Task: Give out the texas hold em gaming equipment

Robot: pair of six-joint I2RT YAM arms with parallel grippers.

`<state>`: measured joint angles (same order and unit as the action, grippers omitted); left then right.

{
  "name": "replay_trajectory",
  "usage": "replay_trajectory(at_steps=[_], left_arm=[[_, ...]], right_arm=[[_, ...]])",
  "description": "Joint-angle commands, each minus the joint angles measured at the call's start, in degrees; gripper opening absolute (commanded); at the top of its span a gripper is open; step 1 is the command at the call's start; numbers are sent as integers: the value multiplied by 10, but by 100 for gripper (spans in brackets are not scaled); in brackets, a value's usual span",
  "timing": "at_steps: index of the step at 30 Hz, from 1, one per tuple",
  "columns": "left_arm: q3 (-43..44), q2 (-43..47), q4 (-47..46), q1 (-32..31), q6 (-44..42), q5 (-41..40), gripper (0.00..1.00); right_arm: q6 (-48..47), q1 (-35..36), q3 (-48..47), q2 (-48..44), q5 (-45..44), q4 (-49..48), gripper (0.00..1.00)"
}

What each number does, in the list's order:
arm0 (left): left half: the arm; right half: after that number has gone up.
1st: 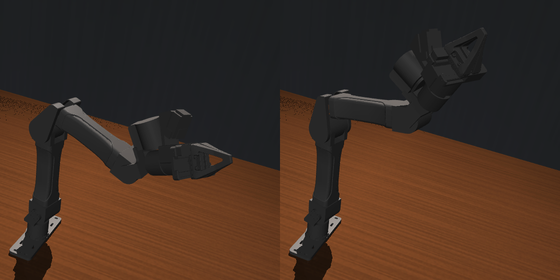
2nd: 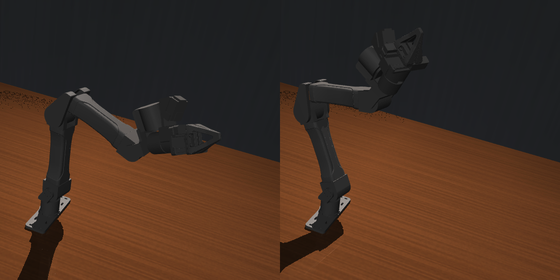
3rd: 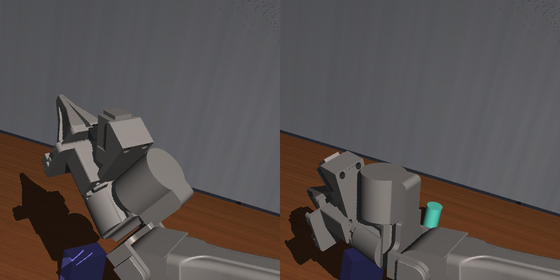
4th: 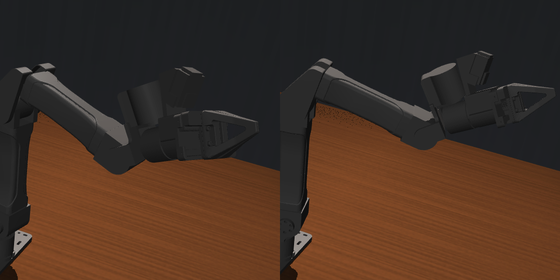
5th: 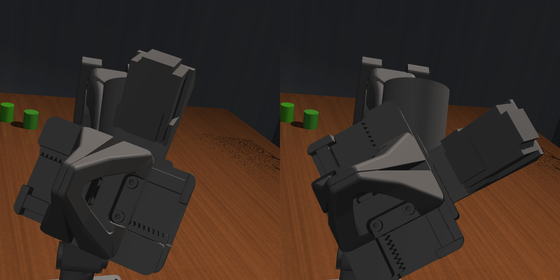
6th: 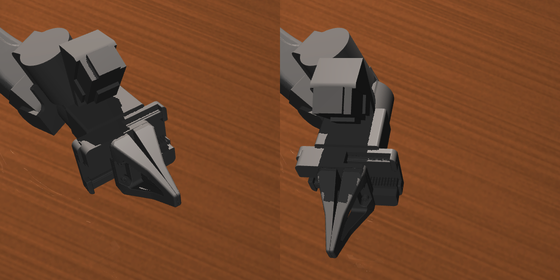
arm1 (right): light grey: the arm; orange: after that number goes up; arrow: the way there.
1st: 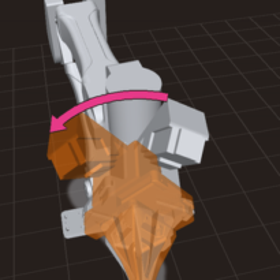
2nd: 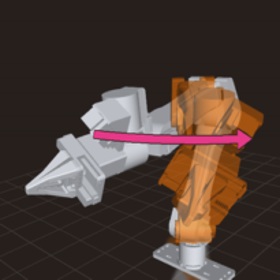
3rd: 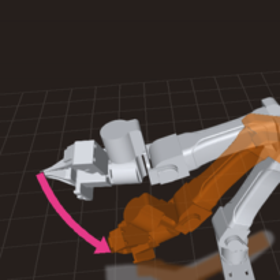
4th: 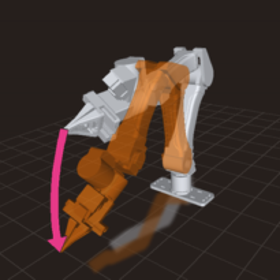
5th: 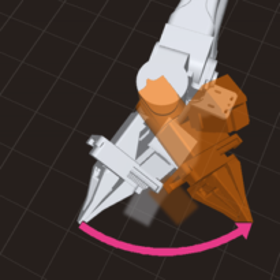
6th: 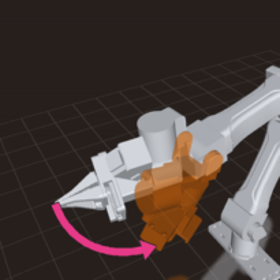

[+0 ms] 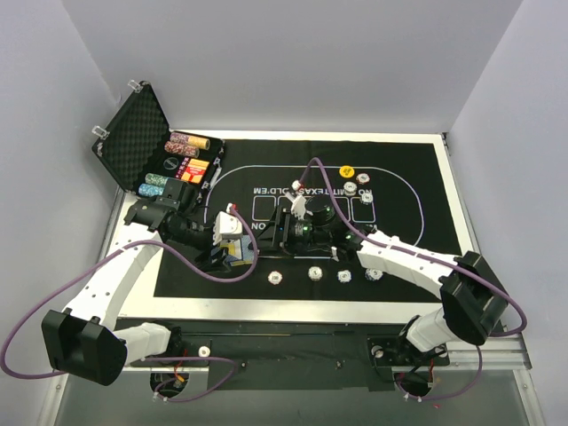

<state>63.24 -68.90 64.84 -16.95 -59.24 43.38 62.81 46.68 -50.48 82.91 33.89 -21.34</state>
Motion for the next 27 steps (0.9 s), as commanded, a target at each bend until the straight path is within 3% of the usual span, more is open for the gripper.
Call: replay_trajectory(at_steps=[1, 8, 27], left_arm=[[6, 2, 5, -7, -13, 10, 0], [-7, -2, -2, -25, -7, -9, 0], [-16, 17, -22, -42, 28, -22, 0]], right_arm=[[-28, 10, -29, 11, 1, 11, 48], [-22, 15, -33, 24, 3, -2, 46], [-31, 13, -5, 12, -8, 7, 29]])
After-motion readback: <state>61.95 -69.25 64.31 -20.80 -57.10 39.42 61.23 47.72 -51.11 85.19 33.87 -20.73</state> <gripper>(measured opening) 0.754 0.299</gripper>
